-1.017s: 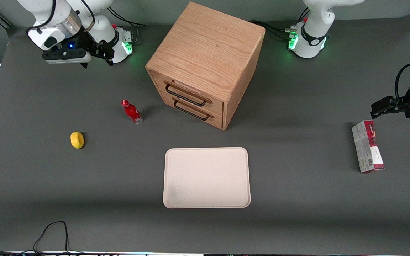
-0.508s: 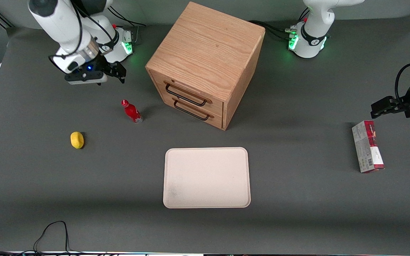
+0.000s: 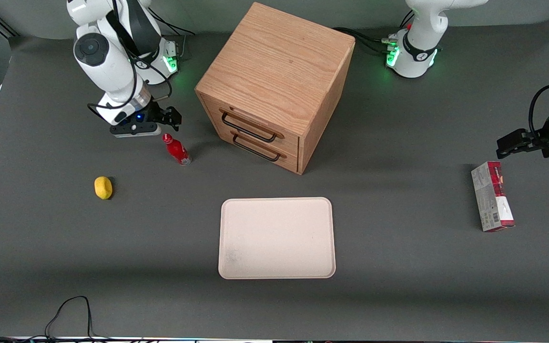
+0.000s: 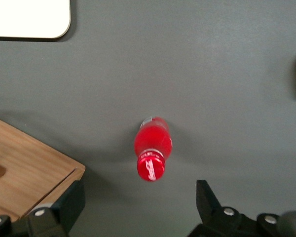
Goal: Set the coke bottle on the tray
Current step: 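Move the right gripper down over the red Coca-Cola bottle, then close the right gripper around the bottle's cap end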
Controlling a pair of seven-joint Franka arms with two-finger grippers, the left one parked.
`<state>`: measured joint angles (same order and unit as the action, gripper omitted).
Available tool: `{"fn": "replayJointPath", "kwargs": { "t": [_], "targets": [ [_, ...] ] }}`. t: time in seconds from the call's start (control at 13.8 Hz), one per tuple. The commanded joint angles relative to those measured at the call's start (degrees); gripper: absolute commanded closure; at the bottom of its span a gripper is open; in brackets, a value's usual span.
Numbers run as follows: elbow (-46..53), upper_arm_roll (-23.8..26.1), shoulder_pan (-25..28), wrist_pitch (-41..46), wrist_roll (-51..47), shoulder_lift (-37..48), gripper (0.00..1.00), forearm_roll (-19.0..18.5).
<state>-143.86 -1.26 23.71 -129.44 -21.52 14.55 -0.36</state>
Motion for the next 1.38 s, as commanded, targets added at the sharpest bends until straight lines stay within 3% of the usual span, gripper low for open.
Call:
{"fn": "replayJointPath", "kwargs": {
  "t": [0.0, 0.15, 0.65, 1.31],
  "targets": [
    [-2.0, -0.5, 0.4, -3.9, -0.9, -1.1, 0.00, -1.2],
    [-2.3, -0.6, 0.3, -5.1, -0.9, -2.0, 0.00, -2.8],
    [-3.0, -0.8, -0.7, -10.5, -1.3, -5.8, 0.00, -2.9],
    [-3.2, -0.8, -0.3, -10.0, -3.1, -5.6, 0.00, -2.9]
  ]
}}
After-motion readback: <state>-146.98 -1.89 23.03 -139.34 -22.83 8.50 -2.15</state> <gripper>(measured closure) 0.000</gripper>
